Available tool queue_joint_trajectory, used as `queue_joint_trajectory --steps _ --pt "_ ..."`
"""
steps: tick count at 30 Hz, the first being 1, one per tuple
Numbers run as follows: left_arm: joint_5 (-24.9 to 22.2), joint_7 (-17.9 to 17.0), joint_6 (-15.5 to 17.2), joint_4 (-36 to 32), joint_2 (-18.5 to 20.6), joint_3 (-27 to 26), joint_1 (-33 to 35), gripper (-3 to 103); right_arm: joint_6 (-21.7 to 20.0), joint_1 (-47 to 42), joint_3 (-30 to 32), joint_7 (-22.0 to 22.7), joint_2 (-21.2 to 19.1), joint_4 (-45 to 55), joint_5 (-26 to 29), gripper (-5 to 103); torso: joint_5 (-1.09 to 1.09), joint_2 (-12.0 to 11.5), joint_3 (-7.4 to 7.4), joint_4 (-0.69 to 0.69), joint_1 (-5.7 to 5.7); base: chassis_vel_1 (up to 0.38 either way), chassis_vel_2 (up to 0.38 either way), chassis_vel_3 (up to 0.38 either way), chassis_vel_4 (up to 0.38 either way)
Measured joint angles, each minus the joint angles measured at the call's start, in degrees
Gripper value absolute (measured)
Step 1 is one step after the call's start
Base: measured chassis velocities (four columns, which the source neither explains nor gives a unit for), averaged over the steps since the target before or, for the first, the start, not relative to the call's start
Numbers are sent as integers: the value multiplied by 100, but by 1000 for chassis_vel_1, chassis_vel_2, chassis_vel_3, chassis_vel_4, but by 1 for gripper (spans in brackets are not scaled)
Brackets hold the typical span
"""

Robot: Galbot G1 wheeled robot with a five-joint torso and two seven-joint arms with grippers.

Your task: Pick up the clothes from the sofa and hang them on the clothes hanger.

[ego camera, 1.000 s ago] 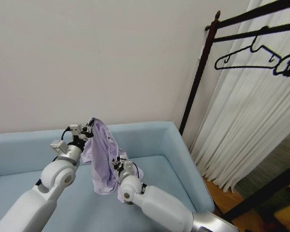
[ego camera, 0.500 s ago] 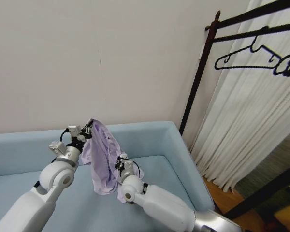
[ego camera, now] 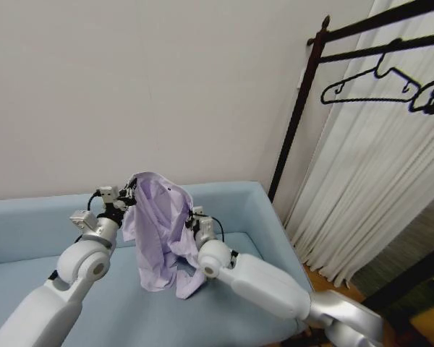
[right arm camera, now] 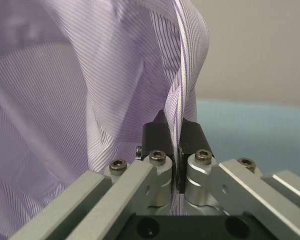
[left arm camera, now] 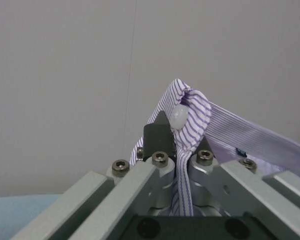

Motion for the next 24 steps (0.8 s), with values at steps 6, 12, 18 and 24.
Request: queue_joint_trajectory --steps 6,12,18,24 --pt "-94 43 -55 -130 122 -136 -46 0 -276 650 43 -555 -410 176 192 1 0 0 0 0 0 0 0 0 0" --pt "-323 -22 -67 -263 254 -203 -245 0 -579 1285 79 -1362 -968 271 445 1 0 0 0 0 0 0 0 0 0" --pt "-480 -143 -62 -230 332 -212 -545 0 -866 1663 296 -2186 -1475 260 422 1 0 0 0 -2 0 0 0 0 0" --pt "-624 -169 25 -139 429 -132 -881 0 -904 1679 600 -2533 -1621 275 215 1 -1 0 0 -1 0 0 0 0 0"
